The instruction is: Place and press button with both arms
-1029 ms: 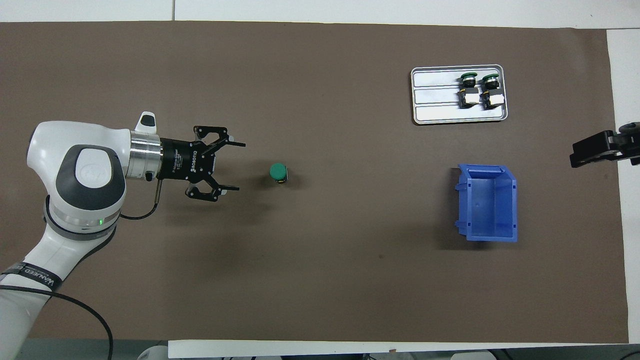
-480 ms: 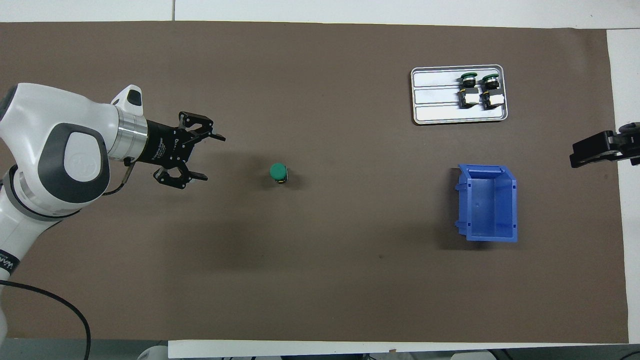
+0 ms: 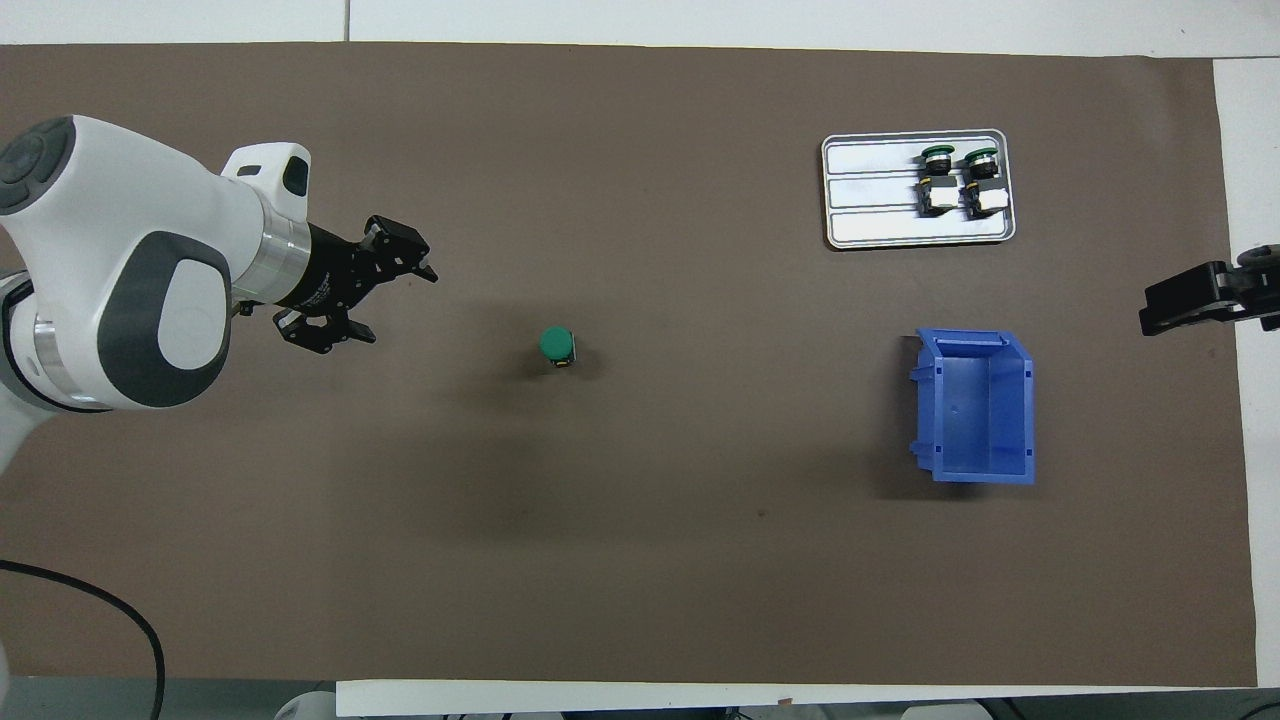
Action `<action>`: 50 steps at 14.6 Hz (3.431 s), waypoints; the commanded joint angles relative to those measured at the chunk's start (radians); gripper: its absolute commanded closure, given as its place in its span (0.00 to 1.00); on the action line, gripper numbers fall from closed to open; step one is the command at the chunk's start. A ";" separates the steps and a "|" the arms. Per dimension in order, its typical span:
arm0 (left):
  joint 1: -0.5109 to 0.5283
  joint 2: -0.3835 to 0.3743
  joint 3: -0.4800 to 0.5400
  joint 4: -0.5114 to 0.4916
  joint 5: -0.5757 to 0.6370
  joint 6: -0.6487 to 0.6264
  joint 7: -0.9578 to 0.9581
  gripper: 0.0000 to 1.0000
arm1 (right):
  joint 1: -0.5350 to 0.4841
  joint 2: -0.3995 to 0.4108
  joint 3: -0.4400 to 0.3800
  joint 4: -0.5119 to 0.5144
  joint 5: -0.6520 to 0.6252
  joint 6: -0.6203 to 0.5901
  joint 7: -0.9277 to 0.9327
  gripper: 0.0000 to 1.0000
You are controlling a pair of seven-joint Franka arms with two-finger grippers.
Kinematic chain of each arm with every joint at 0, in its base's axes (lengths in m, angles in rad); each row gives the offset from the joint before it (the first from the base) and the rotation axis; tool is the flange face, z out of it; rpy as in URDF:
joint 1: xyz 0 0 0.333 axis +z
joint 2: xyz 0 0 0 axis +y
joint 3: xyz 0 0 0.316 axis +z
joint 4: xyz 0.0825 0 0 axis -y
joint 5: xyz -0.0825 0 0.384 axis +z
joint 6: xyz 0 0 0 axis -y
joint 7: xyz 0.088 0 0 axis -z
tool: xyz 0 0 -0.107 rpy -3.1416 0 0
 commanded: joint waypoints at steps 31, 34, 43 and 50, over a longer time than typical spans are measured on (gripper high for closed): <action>-0.311 0.178 0.004 0.085 0.202 0.112 -0.017 0.97 | -0.009 -0.009 0.004 -0.003 0.008 -0.011 -0.020 0.01; -0.311 0.176 0.004 0.080 0.200 0.115 -0.018 0.97 | -0.009 -0.009 0.004 -0.003 0.008 -0.011 -0.020 0.01; -0.315 0.176 0.004 0.014 0.199 0.175 -0.017 0.97 | -0.009 -0.009 0.004 -0.003 0.008 -0.011 -0.020 0.01; -0.245 0.100 0.007 0.057 0.193 0.086 -0.006 0.75 | -0.009 -0.009 0.005 -0.003 0.008 -0.011 -0.020 0.01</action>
